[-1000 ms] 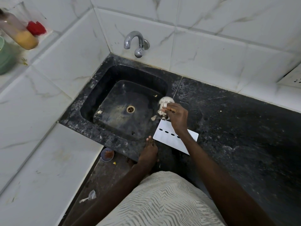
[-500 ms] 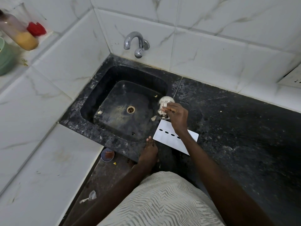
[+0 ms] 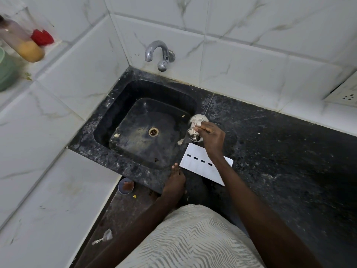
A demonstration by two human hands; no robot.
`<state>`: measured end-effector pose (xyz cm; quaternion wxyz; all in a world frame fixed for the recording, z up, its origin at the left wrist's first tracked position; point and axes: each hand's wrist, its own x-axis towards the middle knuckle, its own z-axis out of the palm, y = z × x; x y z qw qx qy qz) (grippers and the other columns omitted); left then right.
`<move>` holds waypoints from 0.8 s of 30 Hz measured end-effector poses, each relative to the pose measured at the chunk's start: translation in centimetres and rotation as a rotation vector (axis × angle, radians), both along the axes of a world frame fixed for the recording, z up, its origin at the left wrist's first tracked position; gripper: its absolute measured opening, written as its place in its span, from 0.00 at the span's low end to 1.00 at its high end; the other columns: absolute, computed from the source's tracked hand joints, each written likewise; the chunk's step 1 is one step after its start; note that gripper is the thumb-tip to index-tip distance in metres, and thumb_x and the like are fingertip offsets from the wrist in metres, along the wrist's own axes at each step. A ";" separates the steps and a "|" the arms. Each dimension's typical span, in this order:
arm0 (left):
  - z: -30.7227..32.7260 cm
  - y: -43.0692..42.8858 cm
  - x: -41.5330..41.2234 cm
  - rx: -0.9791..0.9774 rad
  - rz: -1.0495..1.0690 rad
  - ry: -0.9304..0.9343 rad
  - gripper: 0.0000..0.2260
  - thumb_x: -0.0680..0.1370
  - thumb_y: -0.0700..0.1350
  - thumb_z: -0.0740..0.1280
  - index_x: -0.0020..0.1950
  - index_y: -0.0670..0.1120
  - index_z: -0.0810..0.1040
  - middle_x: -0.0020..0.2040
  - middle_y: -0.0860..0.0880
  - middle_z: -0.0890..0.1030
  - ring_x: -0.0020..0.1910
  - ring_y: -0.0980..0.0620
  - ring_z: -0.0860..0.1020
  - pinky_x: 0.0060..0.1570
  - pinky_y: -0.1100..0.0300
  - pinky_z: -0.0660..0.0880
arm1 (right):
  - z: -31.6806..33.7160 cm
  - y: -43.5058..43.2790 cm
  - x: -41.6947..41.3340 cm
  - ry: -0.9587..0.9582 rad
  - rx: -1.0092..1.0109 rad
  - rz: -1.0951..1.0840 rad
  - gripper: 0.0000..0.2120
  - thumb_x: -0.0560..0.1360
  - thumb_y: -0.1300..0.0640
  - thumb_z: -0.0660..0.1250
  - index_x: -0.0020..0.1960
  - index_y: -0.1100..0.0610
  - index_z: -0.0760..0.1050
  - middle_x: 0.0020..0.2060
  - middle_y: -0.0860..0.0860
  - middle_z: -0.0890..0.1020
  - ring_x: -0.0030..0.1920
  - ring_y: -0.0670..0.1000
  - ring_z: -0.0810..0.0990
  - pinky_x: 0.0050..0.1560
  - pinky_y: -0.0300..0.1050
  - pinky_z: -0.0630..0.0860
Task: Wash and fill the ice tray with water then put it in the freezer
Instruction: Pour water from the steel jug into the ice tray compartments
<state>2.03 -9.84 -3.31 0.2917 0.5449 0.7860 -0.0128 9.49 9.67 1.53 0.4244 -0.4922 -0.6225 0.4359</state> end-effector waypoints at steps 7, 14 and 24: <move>0.0 0.1 0.0 -0.009 -0.002 0.002 0.44 0.77 0.40 0.71 0.82 0.32 0.44 0.82 0.32 0.45 0.83 0.37 0.48 0.80 0.50 0.55 | 0.6 -0.2 0.1 0.066 -0.051 -0.014 0.09 0.70 0.63 0.80 0.49 0.57 0.88 0.45 0.49 0.88 0.48 0.49 0.87 0.54 0.54 0.83; 0.1 -0.1 0.1 -0.003 0.005 0.001 0.43 0.78 0.40 0.71 0.81 0.32 0.45 0.82 0.33 0.45 0.83 0.38 0.48 0.80 0.50 0.54 | 0.8 0.6 3.2 0.159 -0.252 -0.146 0.08 0.71 0.62 0.80 0.49 0.59 0.87 0.46 0.50 0.88 0.47 0.52 0.87 0.50 0.51 0.85; 0.0 0.2 0.1 0.007 0.011 -0.017 0.45 0.76 0.39 0.73 0.81 0.31 0.44 0.82 0.33 0.46 0.83 0.39 0.48 0.81 0.52 0.52 | 0.9 -2.4 11.5 -0.027 -0.052 -0.058 0.09 0.71 0.64 0.79 0.50 0.60 0.87 0.47 0.50 0.86 0.48 0.51 0.86 0.51 0.47 0.82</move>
